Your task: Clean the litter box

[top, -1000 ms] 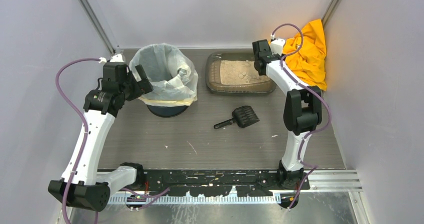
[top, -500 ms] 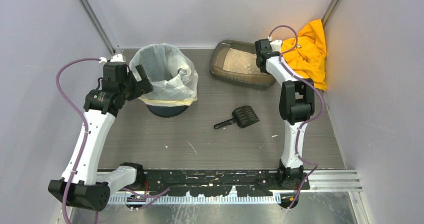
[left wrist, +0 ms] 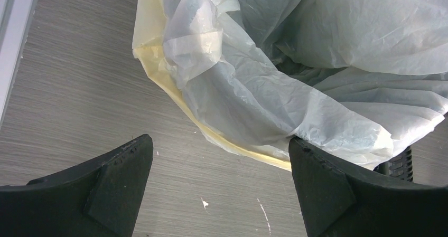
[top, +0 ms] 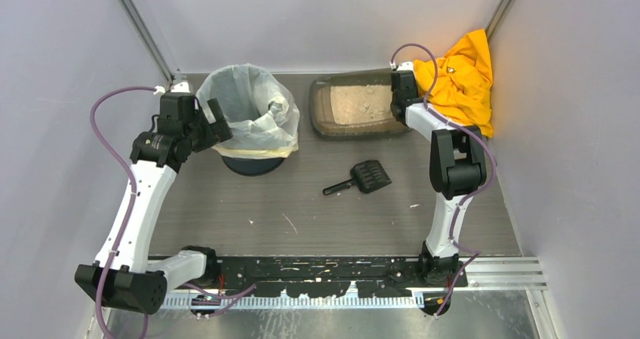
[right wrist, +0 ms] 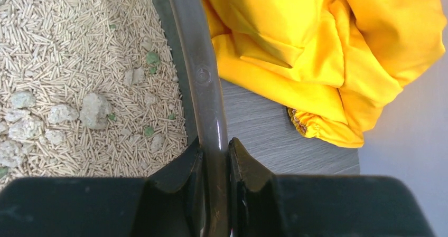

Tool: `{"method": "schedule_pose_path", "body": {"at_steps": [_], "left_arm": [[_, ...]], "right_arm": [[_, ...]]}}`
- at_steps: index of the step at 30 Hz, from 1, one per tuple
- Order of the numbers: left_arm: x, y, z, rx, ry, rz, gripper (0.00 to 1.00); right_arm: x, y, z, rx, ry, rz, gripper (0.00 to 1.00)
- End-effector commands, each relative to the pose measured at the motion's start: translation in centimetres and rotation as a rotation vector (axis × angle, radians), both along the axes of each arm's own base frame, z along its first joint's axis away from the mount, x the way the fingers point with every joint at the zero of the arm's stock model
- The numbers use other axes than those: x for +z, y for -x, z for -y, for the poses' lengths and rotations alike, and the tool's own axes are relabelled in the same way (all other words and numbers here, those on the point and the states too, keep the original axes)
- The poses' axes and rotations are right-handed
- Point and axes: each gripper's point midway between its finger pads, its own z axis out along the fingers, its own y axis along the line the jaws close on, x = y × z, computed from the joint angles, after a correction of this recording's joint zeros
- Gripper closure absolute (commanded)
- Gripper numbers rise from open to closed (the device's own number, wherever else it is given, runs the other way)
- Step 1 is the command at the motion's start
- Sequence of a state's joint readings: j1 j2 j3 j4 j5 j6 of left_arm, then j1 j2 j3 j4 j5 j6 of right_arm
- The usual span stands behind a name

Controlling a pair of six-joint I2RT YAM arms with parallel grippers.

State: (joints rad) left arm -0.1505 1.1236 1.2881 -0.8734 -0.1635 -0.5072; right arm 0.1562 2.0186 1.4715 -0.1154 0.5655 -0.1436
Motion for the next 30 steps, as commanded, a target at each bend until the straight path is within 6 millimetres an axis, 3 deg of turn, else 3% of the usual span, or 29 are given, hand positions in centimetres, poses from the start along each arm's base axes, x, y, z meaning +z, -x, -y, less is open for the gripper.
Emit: {"method": "schedule_pose_path", "body": {"at_steps": [1, 8, 9, 10, 11, 12, 15, 19, 26, 30], "left_arm": [[1.0, -1.2, 0.4, -0.017, 0.004, 0.051, 0.00], [0.9, -1.4, 0.6, -0.026, 0.012, 0.047, 0.00], [0.8, -1.4, 0.5, -0.023, 0.010, 0.044, 0.00], [0.7, -1.4, 0.5, -0.021, 0.007, 0.043, 0.00], [0.7, -1.4, 0.5, -0.020, 0.006, 0.043, 0.00], [0.6, -1.3, 0.5, -0.020, 0.006, 0.042, 0.00], [0.7, -1.3, 0.6, -0.023, 0.011, 0.043, 0.00], [1.0, -0.9, 0.3, -0.018, 0.005, 0.052, 0.00], [1.6, -0.5, 0.2, -0.013, 0.007, 0.082, 0.00], [1.4, -0.7, 1.1, -0.048, 0.045, 0.076, 0.00]], "right_arm": [[1.3, 1.0, -1.1, 0.234, 0.095, -0.054, 0.99], [1.8, 0.7, 2.1, 0.223, 0.071, -0.029, 0.98], [2.1, 0.3, 2.8, 0.182, 0.064, -0.005, 0.86], [2.5, 0.0, 3.2, 0.153, 0.052, 0.012, 0.63], [2.8, -0.2, 3.1, 0.140, 0.030, 0.019, 0.30], [3.1, -0.4, 2.9, 0.130, 0.000, 0.031, 0.04], [4.9, -1.0, 1.6, 0.093, -0.132, 0.125, 0.00], [7.7, -0.8, 1.7, -0.067, -0.285, 0.233, 0.00], [8.5, 3.0, 0.5, -0.257, -0.523, 0.188, 0.00], [9.0, 5.5, -2.2, -0.276, -0.530, 0.207, 0.00]]}}
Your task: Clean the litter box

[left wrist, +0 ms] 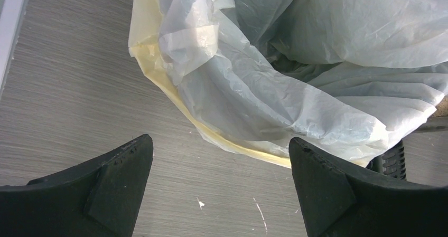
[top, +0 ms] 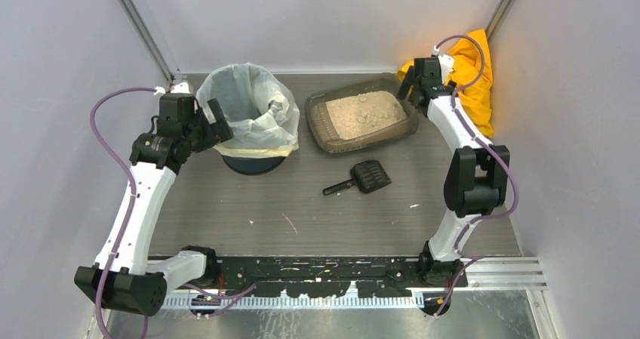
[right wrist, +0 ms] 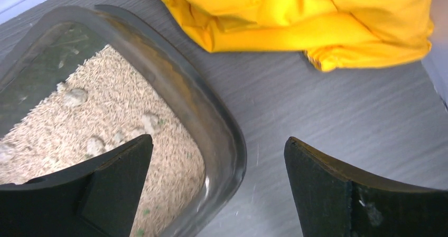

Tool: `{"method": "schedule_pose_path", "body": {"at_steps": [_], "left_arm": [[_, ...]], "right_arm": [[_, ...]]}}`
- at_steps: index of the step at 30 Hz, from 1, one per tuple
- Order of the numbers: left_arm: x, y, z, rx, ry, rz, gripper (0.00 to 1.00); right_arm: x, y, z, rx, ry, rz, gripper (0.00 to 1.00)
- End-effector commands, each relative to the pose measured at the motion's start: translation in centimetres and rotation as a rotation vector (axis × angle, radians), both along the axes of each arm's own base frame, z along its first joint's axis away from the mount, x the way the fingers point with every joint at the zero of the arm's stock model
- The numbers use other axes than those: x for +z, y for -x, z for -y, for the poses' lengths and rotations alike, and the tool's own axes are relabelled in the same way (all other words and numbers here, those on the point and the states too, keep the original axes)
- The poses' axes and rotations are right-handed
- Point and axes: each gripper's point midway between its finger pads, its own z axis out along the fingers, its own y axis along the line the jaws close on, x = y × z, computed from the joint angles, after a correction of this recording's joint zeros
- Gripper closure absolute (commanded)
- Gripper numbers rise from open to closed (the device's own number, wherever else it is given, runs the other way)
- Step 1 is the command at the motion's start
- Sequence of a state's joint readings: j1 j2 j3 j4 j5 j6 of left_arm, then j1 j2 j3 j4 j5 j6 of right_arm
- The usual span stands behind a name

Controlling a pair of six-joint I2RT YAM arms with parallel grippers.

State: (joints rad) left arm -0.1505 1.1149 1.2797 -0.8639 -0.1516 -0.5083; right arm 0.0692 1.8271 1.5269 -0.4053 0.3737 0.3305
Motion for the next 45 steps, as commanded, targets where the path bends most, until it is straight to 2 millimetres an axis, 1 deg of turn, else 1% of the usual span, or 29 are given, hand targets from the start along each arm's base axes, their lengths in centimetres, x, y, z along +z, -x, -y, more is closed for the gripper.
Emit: {"method": "schedule_pose_path", "body": {"at_steps": [1, 3, 5, 6, 7, 8, 10, 12, 14, 15, 16, 18, 19, 20, 23, 26, 28, 33, 36, 37, 38, 39, 40, 41, 44, 45], "left_arm": [[1.3, -0.7, 1.1, -0.046, 0.042, 0.067, 0.00], [1.4, -0.6, 1.3, -0.053, 0.050, 0.073, 0.00], [1.4, -0.5, 1.6, -0.060, 0.051, 0.075, 0.00], [1.3, -0.4, 1.8, -0.067, 0.050, 0.077, 0.00], [1.3, -0.4, 1.9, -0.071, 0.052, 0.077, 0.00], [1.3, -0.3, 2.0, -0.073, 0.055, 0.078, 0.00], [1.6, -0.2, 2.1, -0.079, 0.061, 0.087, 0.00], [1.8, 0.0, 2.3, -0.083, 0.062, 0.095, 0.00], [1.8, 0.0, 2.3, -0.084, 0.066, 0.100, 0.00], [1.8, 0.0, 2.4, -0.083, 0.069, 0.101, 0.00], [1.7, 0.0, 2.5, -0.085, 0.073, 0.099, 0.00], [1.7, -0.1, 2.8, -0.095, 0.083, 0.099, 0.00], [1.7, 0.0, 2.9, -0.100, 0.092, 0.098, 0.00], [1.8, -0.1, 3.1, -0.105, 0.099, 0.100, 0.00], [2.0, -0.2, 3.5, -0.117, 0.120, 0.105, 0.01], [1.8, -0.1, 3.7, -0.120, 0.129, 0.100, 0.00], [1.8, 0.0, 3.8, -0.122, 0.130, 0.101, 0.00], [1.9, 0.2, 3.7, -0.117, 0.126, 0.108, 0.00], [1.8, 0.2, 3.6, -0.114, 0.124, 0.108, 0.00], [1.8, 0.2, 3.6, -0.115, 0.123, 0.109, 0.00], [1.7, 0.2, 3.6, -0.113, 0.122, 0.109, 0.00], [1.7, 0.2, 3.5, -0.111, 0.121, 0.111, 0.00], [1.7, 0.2, 3.5, -0.109, 0.120, 0.113, 0.00], [1.8, 0.2, 3.4, -0.106, 0.119, 0.114, 0.00], [1.9, 0.2, 3.3, -0.102, 0.114, 0.120, 0.00], [1.9, 0.2, 3.2, -0.099, 0.111, 0.120, 0.00]], "right_arm": [[3.0, 2.9, -2.8, -0.094, -0.031, 0.070, 0.00], [3.0, 3.9, -5.1, -0.082, 0.044, 0.065, 0.00], [3.5, 4.5, -7.3, -0.073, 0.091, 0.109, 0.00], [3.9, 4.9, -8.2, -0.087, 0.110, 0.143, 0.00], [4.5, 5.5, -8.5, -0.148, 0.128, 0.193, 0.00], [5.1, 6.2, -8.2, -0.235, 0.135, 0.257, 0.01], [4.5, 6.4, -8.6, -0.291, 0.007, 0.325, 0.00], [3.3, 5.7, -8.5, -0.313, -0.142, 0.331, 0.02], [2.3, 4.8, -8.1, -0.319, -0.242, 0.301, 0.05], [2.3, 4.5, -7.8, -0.315, -0.239, 0.293, 0.05], [2.6, 4.6, -7.1, -0.332, -0.186, 0.289, 0.05], [4.0, 5.7, -6.4, -0.372, -0.041, 0.304, 0.08], [4.5, 6.2, -6.2, -0.402, 0.002, 0.316, 0.10], [4.4, 6.5, -6.2, -0.426, 0.008, 0.317, 0.11], [2.3, 6.2, -6.9, -0.459, -0.093, 0.290, 0.11], [-0.2, 5.1, -8.6, -0.461, -0.196, 0.268, 0.12], [-1.4, 4.4, -9.5, -0.488, -0.253, 0.252, 0.15], [-4.6, 4.4, -10.5, -0.554, -0.347, 0.212, 0.20], [-6.3, 4.4, -11.4, -0.551, -0.414, 0.203, 0.23], [-6.9, 4.4, -11.7, -0.551, -0.432, 0.192, 0.28], [-7.6, 4.5, -12.0, -0.551, -0.441, 0.174, 0.36], [-8.2, 4.6, -12.1, -0.556, -0.445, 0.157, 0.48], [-8.5, 4.6, -12.4, -0.549, -0.449, 0.141, 0.56], [-8.8, 4.5, -12.7, -0.526, -0.439, 0.125, 0.67], [-8.9, 4.4, -12.6, -0.482, -0.381, 0.092, 0.70], [-8.8, 4.3, -12.5, -0.459, -0.351, 0.091, 0.77]]}}
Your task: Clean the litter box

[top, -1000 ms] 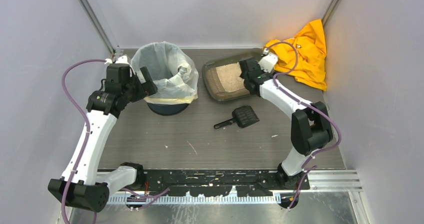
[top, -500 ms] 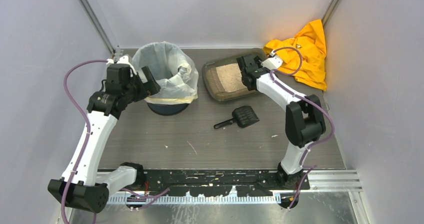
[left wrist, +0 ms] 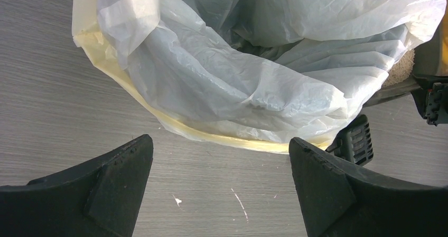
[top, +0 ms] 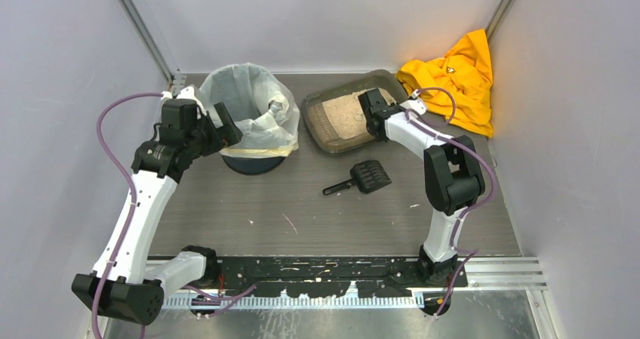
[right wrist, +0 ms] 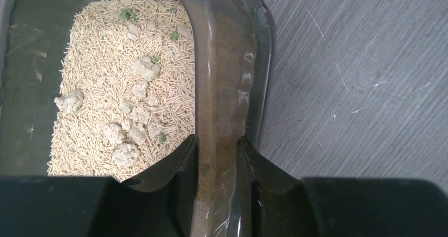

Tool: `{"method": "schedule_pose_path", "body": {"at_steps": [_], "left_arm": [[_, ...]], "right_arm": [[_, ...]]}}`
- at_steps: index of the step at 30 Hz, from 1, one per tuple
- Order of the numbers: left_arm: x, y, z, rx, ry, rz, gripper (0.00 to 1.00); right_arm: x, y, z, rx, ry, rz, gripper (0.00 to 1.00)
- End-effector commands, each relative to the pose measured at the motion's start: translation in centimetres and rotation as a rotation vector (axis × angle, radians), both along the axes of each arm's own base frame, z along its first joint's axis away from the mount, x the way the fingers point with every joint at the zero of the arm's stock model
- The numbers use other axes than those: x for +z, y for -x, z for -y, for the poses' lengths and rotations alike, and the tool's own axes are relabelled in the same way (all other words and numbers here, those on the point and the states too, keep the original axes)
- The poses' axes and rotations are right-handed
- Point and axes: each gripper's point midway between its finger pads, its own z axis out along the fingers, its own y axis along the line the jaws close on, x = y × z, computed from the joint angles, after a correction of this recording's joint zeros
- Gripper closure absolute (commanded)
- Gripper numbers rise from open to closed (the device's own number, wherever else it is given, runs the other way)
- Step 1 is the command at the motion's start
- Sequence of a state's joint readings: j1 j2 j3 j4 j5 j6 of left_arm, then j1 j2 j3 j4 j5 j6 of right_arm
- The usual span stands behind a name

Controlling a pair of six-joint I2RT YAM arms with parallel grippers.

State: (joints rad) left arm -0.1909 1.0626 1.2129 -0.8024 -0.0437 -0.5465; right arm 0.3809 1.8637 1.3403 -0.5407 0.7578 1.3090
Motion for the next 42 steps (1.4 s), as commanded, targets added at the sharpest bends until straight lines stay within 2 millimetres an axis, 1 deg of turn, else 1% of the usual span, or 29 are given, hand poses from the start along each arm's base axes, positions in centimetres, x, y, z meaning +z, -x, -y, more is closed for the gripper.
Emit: {"method": "schedule_pose_path", "body": {"at_steps": [1, 2, 7, 10, 12, 15, 19, 21, 25, 28, 31, 33, 34, 36, 39, 42], "left_arm": [[2.0, -0.4, 0.0, 0.008, 0.009, 0.089, 0.00], [2.0, -0.4, -0.1, 0.010, 0.007, 0.088, 0.00], [1.9, -0.5, -0.2, 0.013, -0.002, 0.086, 0.00], [1.8, -0.5, -0.3, 0.013, -0.007, 0.084, 0.00], [1.7, -0.6, -0.5, 0.019, -0.017, 0.083, 0.00], [1.5, -0.6, -0.8, 0.028, -0.032, 0.078, 0.00], [1.6, -0.7, -1.1, 0.038, -0.044, 0.079, 0.00], [1.4, -0.8, -1.1, 0.041, -0.049, 0.073, 0.00], [1.2, -0.8, -1.4, 0.049, -0.059, 0.063, 0.00], [1.2, -0.9, -1.6, 0.058, -0.069, 0.063, 0.00], [1.3, -0.9, -1.7, 0.059, -0.072, 0.063, 0.00], [1.3, -1.0, -1.7, 0.059, -0.074, 0.062, 0.00], [1.3, -1.0, -1.7, 0.058, -0.074, 0.062, 0.00], [1.0, -1.1, -1.6, 0.054, -0.073, 0.053, 0.00], [0.9, -1.0, -1.6, 0.050, -0.073, 0.050, 0.00], [1.1, -0.9, -1.7, 0.054, -0.075, 0.058, 0.00]], "right_arm": [[-1.0, -1.6, -2.9, 0.120, -0.037, -0.012, 0.90], [-0.9, -1.6, -2.4, 0.130, 0.001, -0.023, 0.98], [-0.2, -2.5, 0.3, 0.183, 0.226, -0.111, 0.99], [0.8, -3.9, 2.0, 0.229, 0.339, -0.145, 0.99], [1.9, -5.2, 3.0, 0.265, 0.369, -0.143, 0.99], [2.6, -7.2, 4.3, 0.379, 0.386, -0.150, 0.99], [2.6, -9.1, 5.3, 0.572, 0.375, -0.172, 0.99], [2.2, -9.5, 5.0, 0.682, 0.385, -0.193, 0.99], [1.1, -9.6, 4.3, 0.846, 0.429, -0.243, 0.99], [-0.3, -8.6, 2.6, 0.965, 0.373, -0.243, 0.99], [-1.1, -7.7, 0.9, 1.022, 0.306, -0.190, 0.99], [-1.7, -7.1, -0.1, 1.050, 0.274, -0.188, 0.99], [-2.1, -6.7, -0.4, 1.059, 0.281, -0.216, 0.99], [-2.8, -6.0, -1.1, 1.076, 0.350, -0.270, 0.99], [-2.7, -5.2, -2.6, 1.112, 0.485, -0.291, 0.99], [-2.4, -4.3, -4.3, 1.169, 0.463, -0.271, 0.99]]}}
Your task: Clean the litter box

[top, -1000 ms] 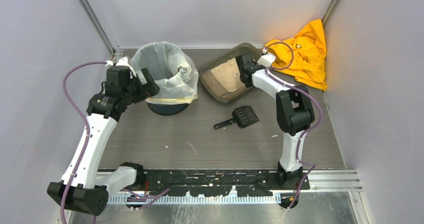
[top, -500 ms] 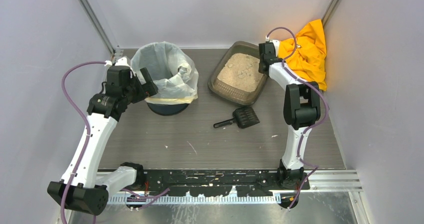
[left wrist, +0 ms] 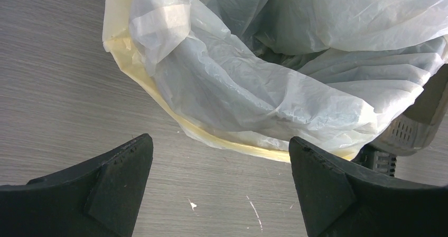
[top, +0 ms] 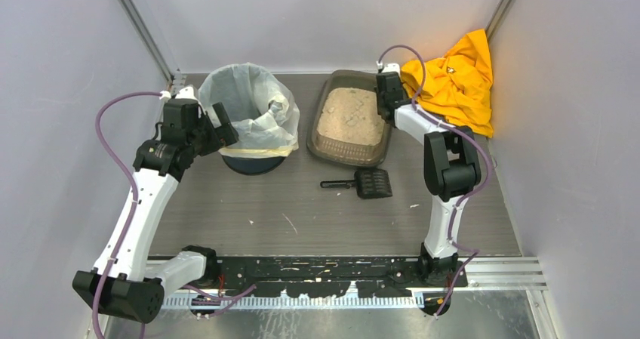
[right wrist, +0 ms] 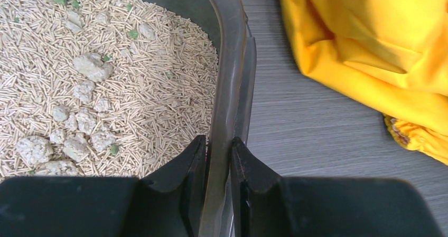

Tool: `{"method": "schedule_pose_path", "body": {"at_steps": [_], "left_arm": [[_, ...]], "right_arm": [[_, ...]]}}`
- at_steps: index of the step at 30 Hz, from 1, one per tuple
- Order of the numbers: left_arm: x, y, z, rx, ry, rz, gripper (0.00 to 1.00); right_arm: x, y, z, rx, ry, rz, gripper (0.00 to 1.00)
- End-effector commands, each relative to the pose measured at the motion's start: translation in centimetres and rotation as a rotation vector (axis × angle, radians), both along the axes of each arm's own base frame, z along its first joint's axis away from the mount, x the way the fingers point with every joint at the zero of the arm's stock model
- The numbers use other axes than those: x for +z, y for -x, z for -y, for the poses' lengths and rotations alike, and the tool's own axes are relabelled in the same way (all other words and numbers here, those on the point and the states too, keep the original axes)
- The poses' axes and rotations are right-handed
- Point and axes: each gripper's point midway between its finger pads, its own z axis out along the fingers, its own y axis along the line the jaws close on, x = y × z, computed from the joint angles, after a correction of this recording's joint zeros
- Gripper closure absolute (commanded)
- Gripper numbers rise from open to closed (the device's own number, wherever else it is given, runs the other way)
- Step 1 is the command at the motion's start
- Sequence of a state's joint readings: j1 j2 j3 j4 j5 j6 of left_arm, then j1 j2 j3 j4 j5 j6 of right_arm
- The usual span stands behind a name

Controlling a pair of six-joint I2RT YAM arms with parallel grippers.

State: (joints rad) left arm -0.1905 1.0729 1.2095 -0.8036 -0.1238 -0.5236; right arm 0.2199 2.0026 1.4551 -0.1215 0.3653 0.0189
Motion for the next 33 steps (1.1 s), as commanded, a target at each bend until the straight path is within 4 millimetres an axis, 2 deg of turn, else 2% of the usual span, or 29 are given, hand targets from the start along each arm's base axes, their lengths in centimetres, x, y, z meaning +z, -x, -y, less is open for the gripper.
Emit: {"method": "schedule_pose_path", "body": {"at_steps": [1, 6, 13, 15, 16, 17, 18, 19, 22, 26, 30, 33], "left_arm": [[1.6, -0.5, -0.3, 0.004, -0.009, 0.062, 0.00], [1.7, -0.5, -0.3, 0.003, -0.006, 0.064, 0.00], [1.8, -0.5, -0.2, -0.001, -0.003, 0.068, 0.00], [1.8, -0.6, -0.2, -0.002, -0.001, 0.068, 0.00], [1.8, -0.6, -0.1, -0.003, 0.000, 0.067, 0.00], [1.8, -0.6, -0.1, -0.005, 0.001, 0.066, 0.00], [1.7, -0.6, -0.1, -0.007, 0.002, 0.065, 0.00], [1.7, -0.6, 0.0, -0.009, 0.002, 0.064, 0.00], [1.8, -0.6, 0.0, -0.010, 0.007, 0.066, 0.00], [1.7, -0.4, -0.1, 0.005, 0.010, 0.058, 0.00], [1.7, -0.3, 0.2, -0.007, 0.022, 0.040, 0.00], [2.8, -0.1, 0.7, -0.029, 0.051, 0.074, 0.00]], "right_arm": [[-2.8, 4.8, -7.1, 0.266, -0.033, -0.162, 0.99], [-2.9, 6.1, -8.2, 0.315, -0.031, -0.178, 0.99], [-2.8, 7.4, -7.7, 0.305, 0.003, -0.194, 0.99], [-2.5, 7.2, -7.3, 0.272, 0.004, -0.177, 0.86], [-2.2, 7.2, -7.2, 0.263, 0.002, -0.166, 0.72], [-1.8, 7.0, -7.2, 0.253, -0.006, -0.143, 0.45], [-1.3, 6.9, -7.3, 0.253, -0.014, -0.124, 0.25], [-0.7, 6.9, -7.4, 0.256, -0.022, -0.104, 0.18], [1.5, 6.6, -7.6, 0.244, -0.046, -0.022, 0.07], [5.3, 6.6, -8.4, 0.210, -0.069, 0.128, 0.04], [8.7, 8.2, -9.3, 0.217, -0.072, 0.235, 0.04], [9.8, 10.1, -10.1, 0.259, -0.138, 0.242, 0.03]]}}
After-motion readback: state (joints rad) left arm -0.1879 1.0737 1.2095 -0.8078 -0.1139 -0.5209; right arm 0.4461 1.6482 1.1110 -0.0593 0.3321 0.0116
